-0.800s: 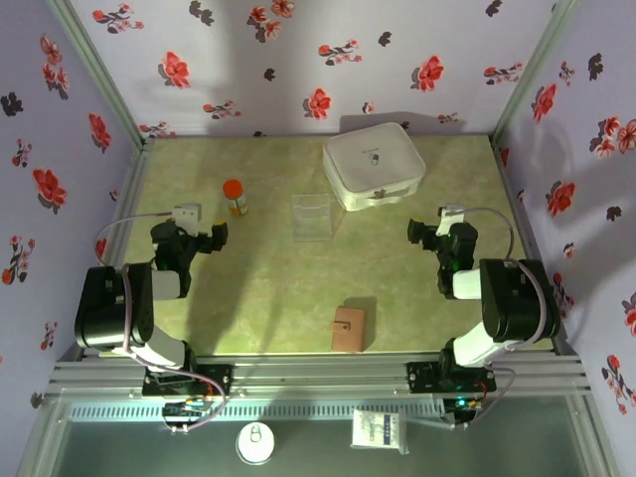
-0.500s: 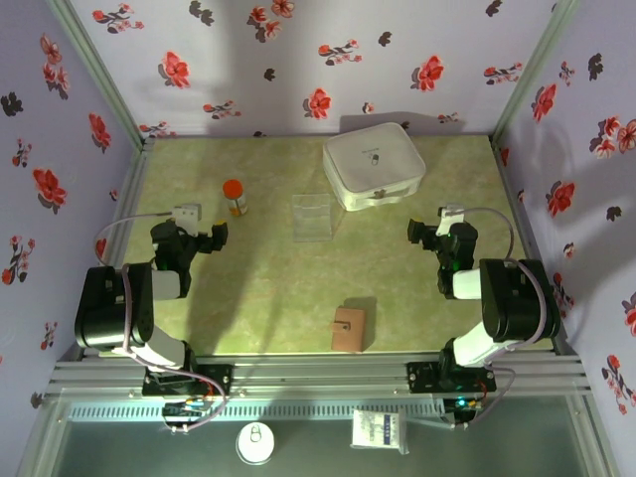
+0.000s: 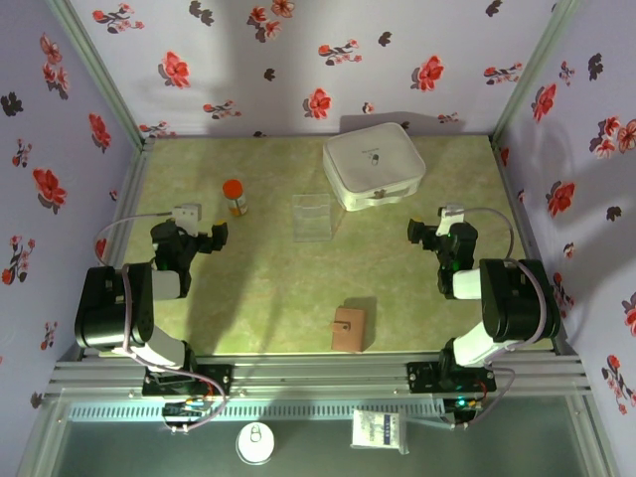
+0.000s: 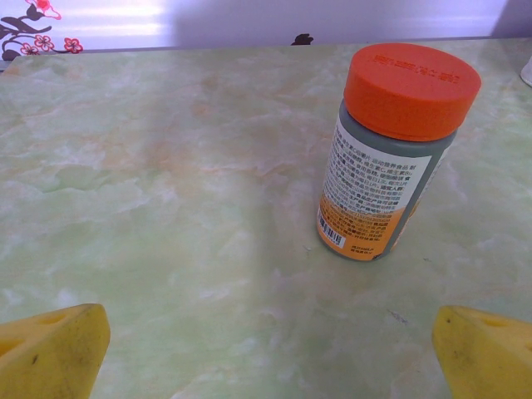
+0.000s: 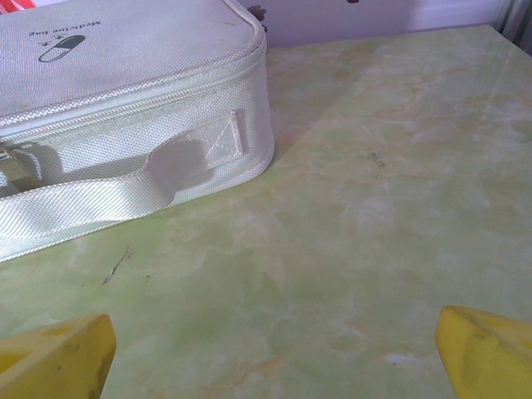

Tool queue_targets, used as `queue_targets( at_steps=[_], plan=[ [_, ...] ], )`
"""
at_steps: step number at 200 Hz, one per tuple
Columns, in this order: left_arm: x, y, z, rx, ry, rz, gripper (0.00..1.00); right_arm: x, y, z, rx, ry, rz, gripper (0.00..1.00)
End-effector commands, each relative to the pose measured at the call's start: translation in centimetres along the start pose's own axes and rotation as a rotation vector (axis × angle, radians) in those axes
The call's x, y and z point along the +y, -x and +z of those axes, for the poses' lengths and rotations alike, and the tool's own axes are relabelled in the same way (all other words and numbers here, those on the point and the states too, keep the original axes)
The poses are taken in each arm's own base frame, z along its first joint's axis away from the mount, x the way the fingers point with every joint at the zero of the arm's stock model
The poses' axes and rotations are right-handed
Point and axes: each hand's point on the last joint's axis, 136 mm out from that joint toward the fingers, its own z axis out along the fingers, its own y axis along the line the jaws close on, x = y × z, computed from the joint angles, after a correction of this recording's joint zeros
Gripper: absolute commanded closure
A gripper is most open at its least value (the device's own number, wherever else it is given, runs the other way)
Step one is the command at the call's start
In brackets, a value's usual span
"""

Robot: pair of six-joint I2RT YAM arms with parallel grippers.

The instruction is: Take the credit cards out of the card holder

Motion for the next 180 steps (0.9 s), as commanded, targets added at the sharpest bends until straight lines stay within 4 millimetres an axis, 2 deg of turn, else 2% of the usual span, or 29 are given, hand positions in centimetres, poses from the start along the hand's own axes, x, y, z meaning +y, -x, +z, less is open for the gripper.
queue_targets(
  at_steps=[1,54,93,129,180],
  plan=[
    [0.0,0.4,-0.2,-0.029,-0.007,0.024,0.00,-0.2,0.6,0.3,-0.014,0.001,0.003,0.01],
    [0.5,0.4,-0.1,-0.025,0.021,0.009,0.00,-0.1,0.7,0.4,-0.015,0.003,0.004,0.01],
    [0.5,0.4,-0.1,-0.023,0.022,0.009,0.00,-2.0,0.6,0.6,0.005,-0.104,0.046,0.01],
    [1.2,0.4,-0.1,-0.020,0.059,-0.007,0.00,-2.1,0.9,0.6,0.000,-0.110,0.042,0.01],
    [1.8,2.8,-1.8,-0.040,0.149,-0.003,0.00,-1.6,2.7,0.2,0.071,-0.110,0.040,0.01]
  ],
)
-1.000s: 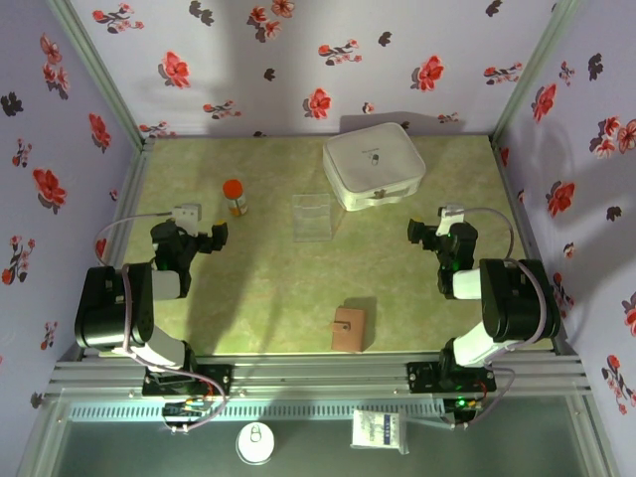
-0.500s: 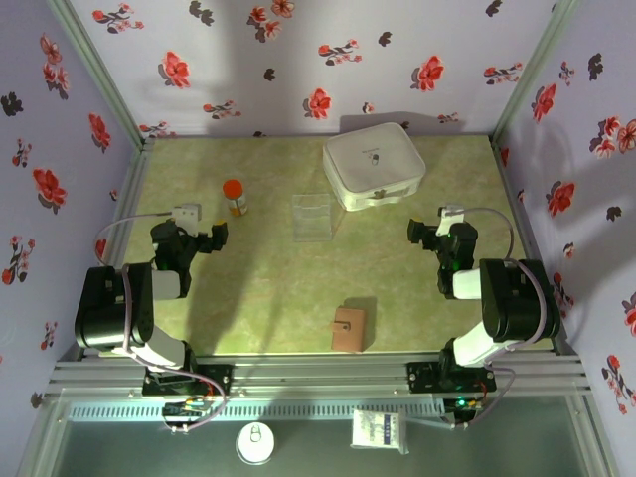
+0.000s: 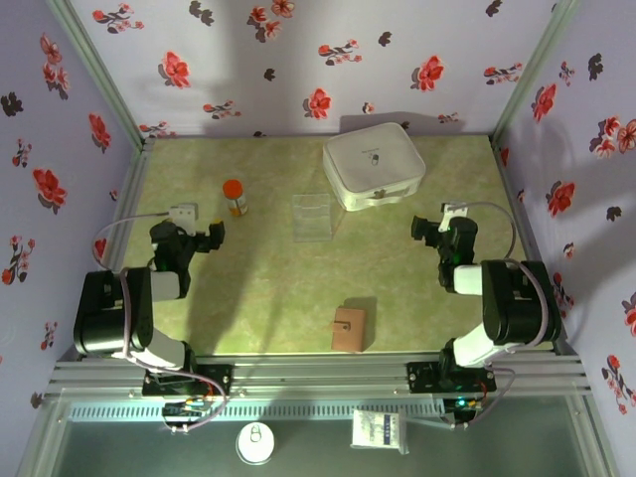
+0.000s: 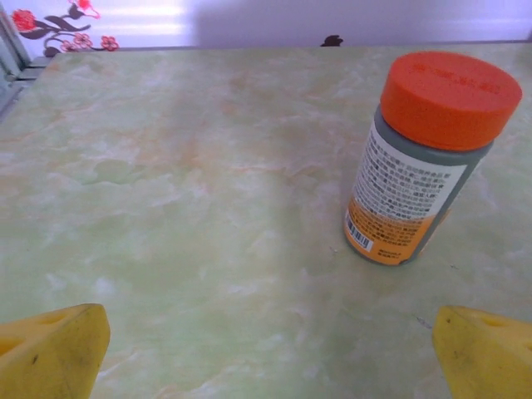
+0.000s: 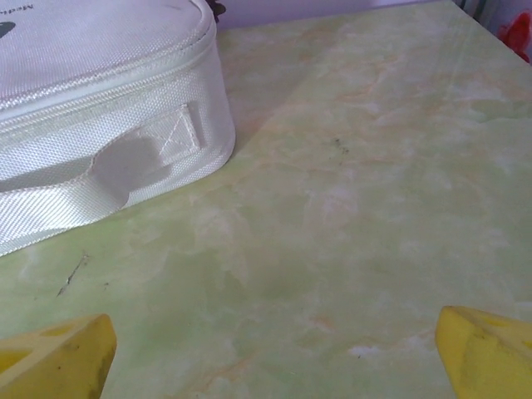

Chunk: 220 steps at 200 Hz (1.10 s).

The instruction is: Take the credit cards out of the card holder

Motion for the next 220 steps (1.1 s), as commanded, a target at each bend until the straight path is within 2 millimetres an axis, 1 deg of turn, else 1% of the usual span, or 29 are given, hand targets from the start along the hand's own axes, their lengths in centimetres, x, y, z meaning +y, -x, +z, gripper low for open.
queue_targets(
  at_steps=[1,24,42,59,73,87,91,96,97,104,118,141,158,187,202,220],
  plan=[
    [0.8,2.0,-1.1,-0.036,0.075,0.007,0.00,-0.1,2.2,-0.5,0.008,-0.022,0.015,0.01],
    [1.1,3.2,-1.9,-0.018,0.135,0.006,0.00,0.1,2.7,-1.1,0.017,-0.019,0.017,0.01],
    [1.1,4.2,-2.4,0.000,0.147,-0.019,0.00,0.5,3.0,-1.7,0.054,-0.019,0.024,0.01],
    [0.8,5.2,-2.9,0.019,0.145,-0.092,0.00,1.1,3.2,-2.3,0.101,-0.012,0.033,0.01],
    [0.8,5.8,-3.5,0.049,0.151,-0.163,0.00,2.1,3.4,-3.1,0.138,0.010,0.052,0.02],
    [0.7,5.8,-4.1,0.096,0.158,-0.271,0.00,3.4,3.4,-4.0,0.181,0.040,0.072,0.05],
    [0.7,6.1,-4.2,0.104,0.161,-0.302,0.00,3.7,3.2,-4.3,0.198,0.046,0.078,0.06],
    [0.6,6.1,-4.3,0.119,0.163,-0.343,0.00,4.1,3.2,-4.7,0.212,0.056,0.088,0.07],
    [0.6,5.8,-4.4,0.129,0.164,-0.352,0.00,4.3,3.1,-4.7,0.216,0.060,0.088,0.07],
    [0.4,5.5,-4.6,0.162,0.165,-0.407,0.00,5.0,3.0,-5.2,0.235,0.076,0.103,0.08],
    [-0.3,5.1,-4.9,0.237,0.147,-0.490,0.00,6.3,2.6,-6.1,0.276,0.106,0.121,0.09],
    [-1.9,4.7,-5.5,0.365,0.097,-0.561,0.00,7.8,1.7,-7.7,0.349,0.128,0.166,0.13],
    [-2.8,4.5,-6.3,0.452,0.068,-0.570,0.00,8.8,1.0,-8.9,0.410,0.138,0.212,0.16],
    [-3.9,5.1,-8.0,0.522,0.021,-0.561,0.00,10.7,-0.6,-11.1,0.537,0.172,0.259,0.19],
    [-4.2,5.5,-9.0,0.547,0.005,-0.545,0.00,11.6,-1.5,-12.4,0.604,0.195,0.249,0.23],
    [-4.5,5.8,-10.2,0.578,-0.010,-0.502,0.00,12.5,-3.0,-14.3,0.680,0.207,0.209,0.23]
  ],
)
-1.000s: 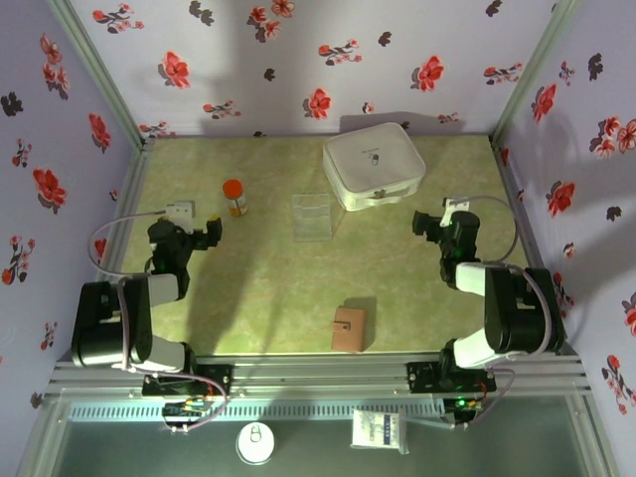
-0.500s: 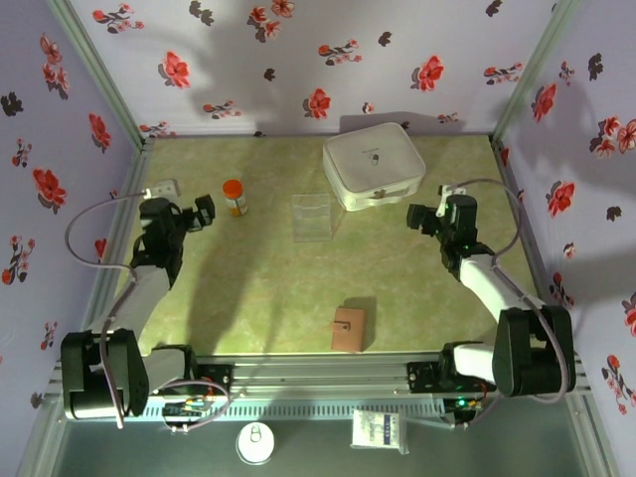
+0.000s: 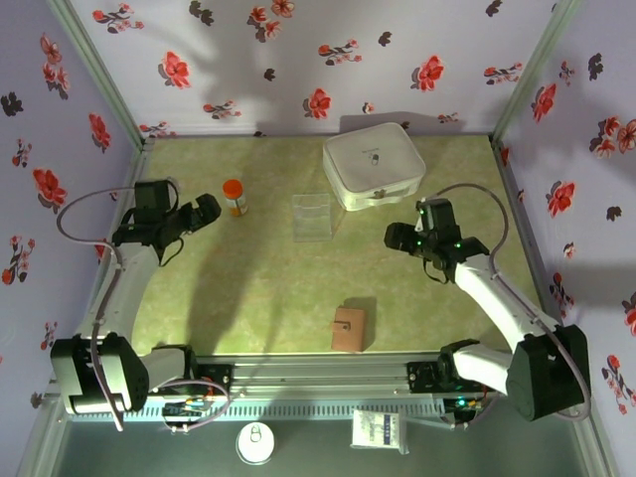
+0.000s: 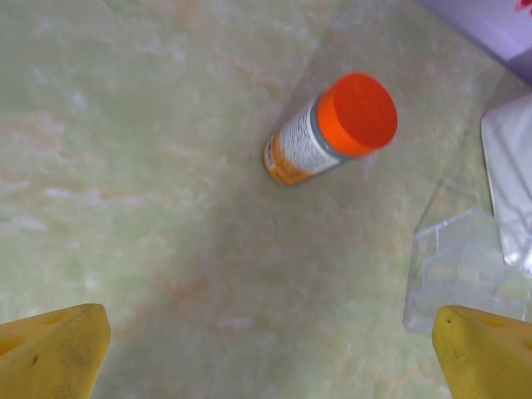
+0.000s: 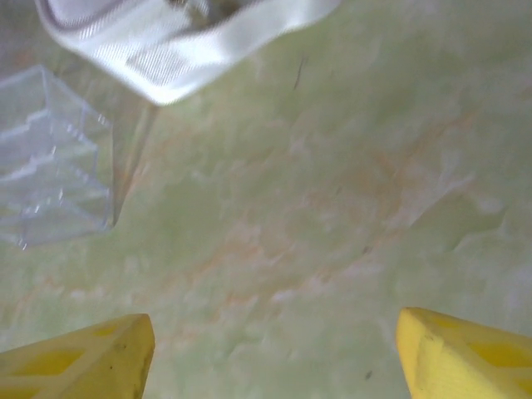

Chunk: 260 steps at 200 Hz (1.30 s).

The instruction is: Take the credit cards out of the card holder

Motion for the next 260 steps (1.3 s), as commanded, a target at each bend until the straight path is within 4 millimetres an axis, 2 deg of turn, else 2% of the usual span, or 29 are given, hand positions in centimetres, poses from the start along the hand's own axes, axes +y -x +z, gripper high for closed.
queue_targets(
  at_steps=[1,34,71,84,125,157,197,229,260],
  plan=[
    [-0.5,-2.1,-2.3,0.113,-0.008,0.040,0.00,1.0,-3.6,-1.7,0.146,-0.001,0.019,0.23],
    [-0.3,-2.7,-3.2,0.146,0.002,0.156,0.00,1.8,-8.2,-3.0,0.265,-0.005,-0.003,0.20],
    [0.4,-3.3,-2.4,0.139,0.016,0.192,0.00,2.4,-13.4,-4.1,0.365,-0.048,-0.018,0.16],
    [0.5,-3.4,-2.1,0.143,0.016,0.175,0.00,2.7,-14.5,-4.2,0.377,-0.068,-0.018,0.16],
    [1.0,-3.3,-2.3,0.141,0.039,0.196,0.00,4.6,-17.3,-4.0,0.398,-0.099,-0.038,0.11],
    [1.5,-3.6,-2.4,0.145,0.057,0.220,0.00,6.4,-19.8,-2.9,0.440,-0.107,-0.069,0.06],
    [2.1,-3.8,-2.3,0.150,0.077,0.225,0.00,8.4,-22.5,-1.5,0.492,-0.140,-0.120,0.05],
    [2.2,-3.7,-2.3,0.147,0.076,0.222,0.00,8.8,-23.9,-0.8,0.513,-0.186,-0.135,0.05],
    [2.2,-3.7,-2.2,0.148,0.076,0.222,0.00,8.3,-24.3,-0.3,0.515,-0.245,-0.158,0.06]
  ],
)
